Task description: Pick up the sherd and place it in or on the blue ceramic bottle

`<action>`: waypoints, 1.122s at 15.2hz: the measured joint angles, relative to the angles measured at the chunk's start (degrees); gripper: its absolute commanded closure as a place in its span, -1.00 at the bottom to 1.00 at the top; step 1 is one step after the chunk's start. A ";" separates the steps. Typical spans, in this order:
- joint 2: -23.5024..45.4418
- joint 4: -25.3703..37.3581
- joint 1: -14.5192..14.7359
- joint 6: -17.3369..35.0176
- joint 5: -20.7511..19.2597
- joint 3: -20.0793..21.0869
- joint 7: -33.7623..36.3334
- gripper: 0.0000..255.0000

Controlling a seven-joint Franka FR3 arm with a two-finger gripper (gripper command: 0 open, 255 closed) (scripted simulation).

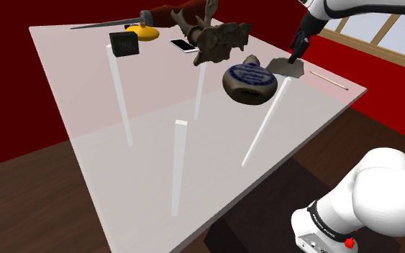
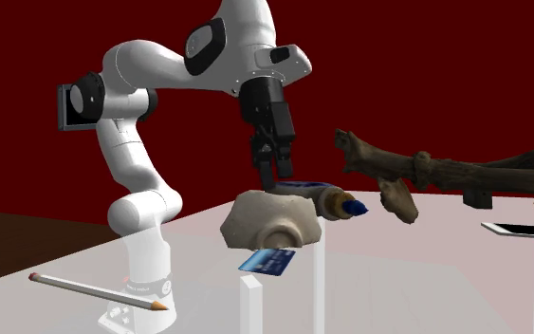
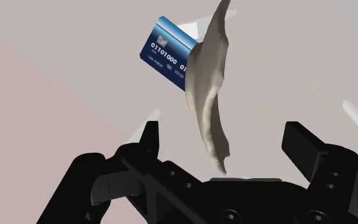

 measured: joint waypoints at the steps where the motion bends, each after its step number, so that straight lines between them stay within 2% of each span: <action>1: 0.62 0.52 0.24 0.39 0.09 -0.43 -1.00 -1.00; 8: 3.35 -1.80 0.52 5.81 0.34 -2.50 -2.43 -1.00; 14: 3.55 -2.08 0.54 6.32 0.36 -2.62 -2.42 -1.00; 15: 3.55 -2.08 0.54 6.32 0.36 -2.62 -2.42 1.00; 17: 3.55 -2.08 0.54 6.32 0.36 -2.62 -2.42 1.00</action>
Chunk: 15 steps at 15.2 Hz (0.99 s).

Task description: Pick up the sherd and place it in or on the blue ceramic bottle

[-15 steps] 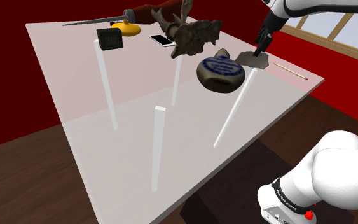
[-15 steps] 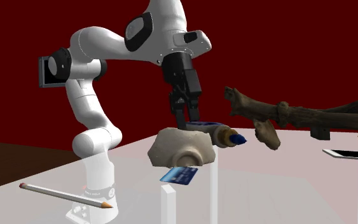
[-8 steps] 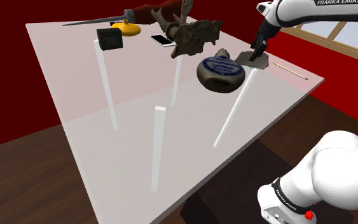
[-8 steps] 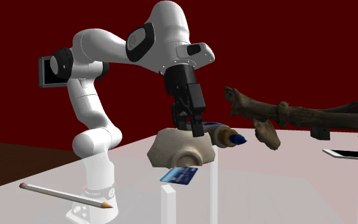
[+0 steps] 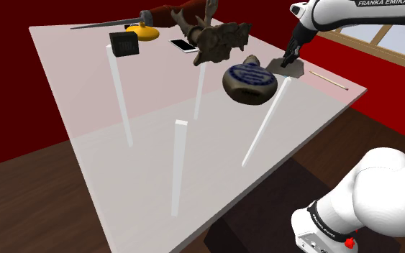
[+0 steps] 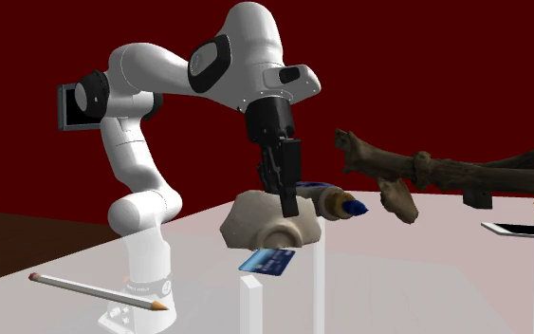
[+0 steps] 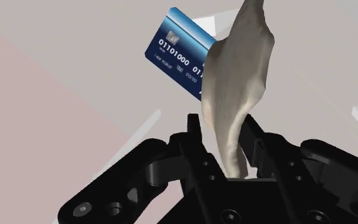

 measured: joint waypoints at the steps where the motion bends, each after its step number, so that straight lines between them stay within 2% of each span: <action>1: 0.00 0.01 0.00 0.00 0.00 0.00 0.00 1.00; 8: -0.01 0.01 0.00 0.00 0.00 0.00 0.00 1.00; 15: -0.07 4.38 0.33 -4.43 0.61 0.65 -0.51 1.00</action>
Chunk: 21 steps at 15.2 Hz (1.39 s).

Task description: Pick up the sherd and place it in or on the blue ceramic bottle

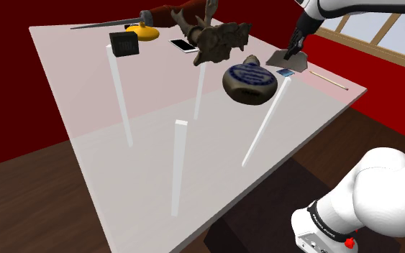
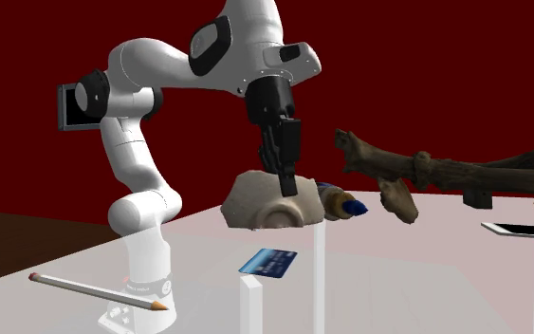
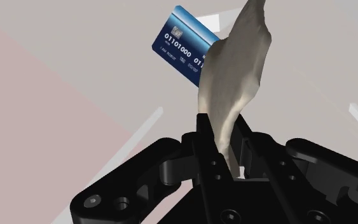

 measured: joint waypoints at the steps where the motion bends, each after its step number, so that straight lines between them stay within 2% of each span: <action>1: 0.05 0.81 0.05 -0.75 0.12 0.04 -0.17 1.00; 21: 3.73 19.41 1.31 -15.69 2.93 0.63 -3.18 1.00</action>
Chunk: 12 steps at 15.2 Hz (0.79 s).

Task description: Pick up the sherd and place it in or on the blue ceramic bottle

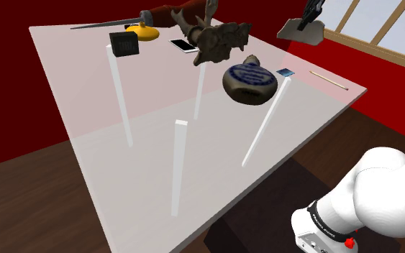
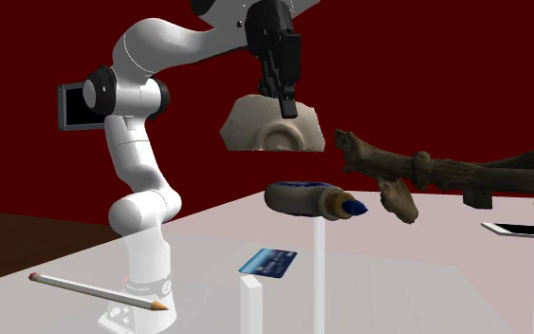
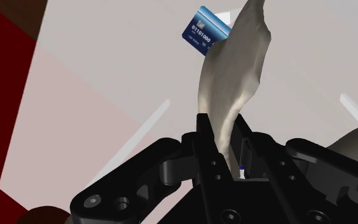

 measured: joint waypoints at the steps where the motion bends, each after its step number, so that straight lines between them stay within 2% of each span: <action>1: 0.32 1.11 0.07 -0.80 0.17 0.01 -0.14 1.00; 12: 5.22 14.55 0.56 -9.52 2.63 -1.06 -2.80 1.00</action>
